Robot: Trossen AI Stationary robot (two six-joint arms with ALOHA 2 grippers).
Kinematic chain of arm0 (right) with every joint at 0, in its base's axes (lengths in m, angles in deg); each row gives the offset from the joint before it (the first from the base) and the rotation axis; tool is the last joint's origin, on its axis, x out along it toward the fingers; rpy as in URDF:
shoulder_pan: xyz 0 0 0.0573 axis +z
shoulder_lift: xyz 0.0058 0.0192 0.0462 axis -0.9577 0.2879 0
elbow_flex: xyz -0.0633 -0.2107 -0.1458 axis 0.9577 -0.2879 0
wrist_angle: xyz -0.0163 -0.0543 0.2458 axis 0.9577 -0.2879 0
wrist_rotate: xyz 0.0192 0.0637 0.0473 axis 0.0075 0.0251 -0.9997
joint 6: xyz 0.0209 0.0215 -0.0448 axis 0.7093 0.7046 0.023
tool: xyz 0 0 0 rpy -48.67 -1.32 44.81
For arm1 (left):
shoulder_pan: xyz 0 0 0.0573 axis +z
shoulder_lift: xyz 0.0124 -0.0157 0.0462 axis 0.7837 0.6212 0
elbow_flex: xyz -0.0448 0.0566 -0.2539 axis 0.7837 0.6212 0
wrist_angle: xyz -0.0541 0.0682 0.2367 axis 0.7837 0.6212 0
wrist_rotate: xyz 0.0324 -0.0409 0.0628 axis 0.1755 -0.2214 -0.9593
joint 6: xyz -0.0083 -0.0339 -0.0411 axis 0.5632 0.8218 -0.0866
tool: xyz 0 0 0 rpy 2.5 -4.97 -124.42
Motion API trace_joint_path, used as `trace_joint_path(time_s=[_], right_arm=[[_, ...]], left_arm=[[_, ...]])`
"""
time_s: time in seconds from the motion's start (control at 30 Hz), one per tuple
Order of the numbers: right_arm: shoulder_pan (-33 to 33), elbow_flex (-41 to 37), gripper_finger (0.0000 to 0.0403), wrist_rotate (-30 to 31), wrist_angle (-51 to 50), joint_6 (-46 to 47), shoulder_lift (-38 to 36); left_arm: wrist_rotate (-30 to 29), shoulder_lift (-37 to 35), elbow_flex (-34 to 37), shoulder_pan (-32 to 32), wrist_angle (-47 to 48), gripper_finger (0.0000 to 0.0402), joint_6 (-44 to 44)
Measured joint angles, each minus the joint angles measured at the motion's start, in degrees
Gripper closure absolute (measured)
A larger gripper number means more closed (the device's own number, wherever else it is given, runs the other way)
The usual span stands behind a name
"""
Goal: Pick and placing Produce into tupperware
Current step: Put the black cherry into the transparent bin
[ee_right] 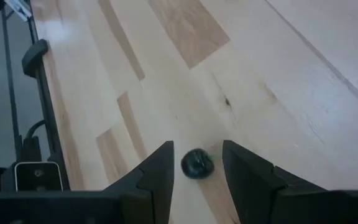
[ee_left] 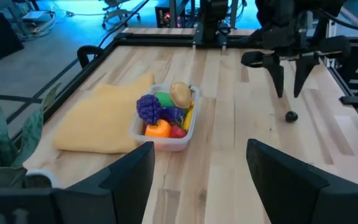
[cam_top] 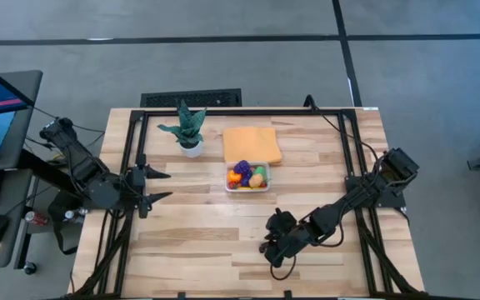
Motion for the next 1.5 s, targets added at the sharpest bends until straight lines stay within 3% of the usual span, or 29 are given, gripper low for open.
trace_joint_path(time_s=[0.27,0.6,0.93,1.5], right_arm=[[2.42,1.23,0.0274,0.7,2.59,-3.25,4.56],[3.38,3.78,0.0274,3.22,2.64,0.63,10.04],[3.34,3.76,0.0274,4.55,1.9,0.86,10.21],[2.03,3.76,0.0274,4.48,5.33,-7.03,10.16]], left_arm=[[0.02,0.0,0.0,0.0,1.79,0.0155,1.14],[-0.36,-0.02,0.0,0.02,2.44,0.0155,2.05],[-0.76,-0.02,0.0,0.02,2.43,0.0155,2.85],[-0.79,0.13,0.0,0.03,3.45,0.0155,5.05]])
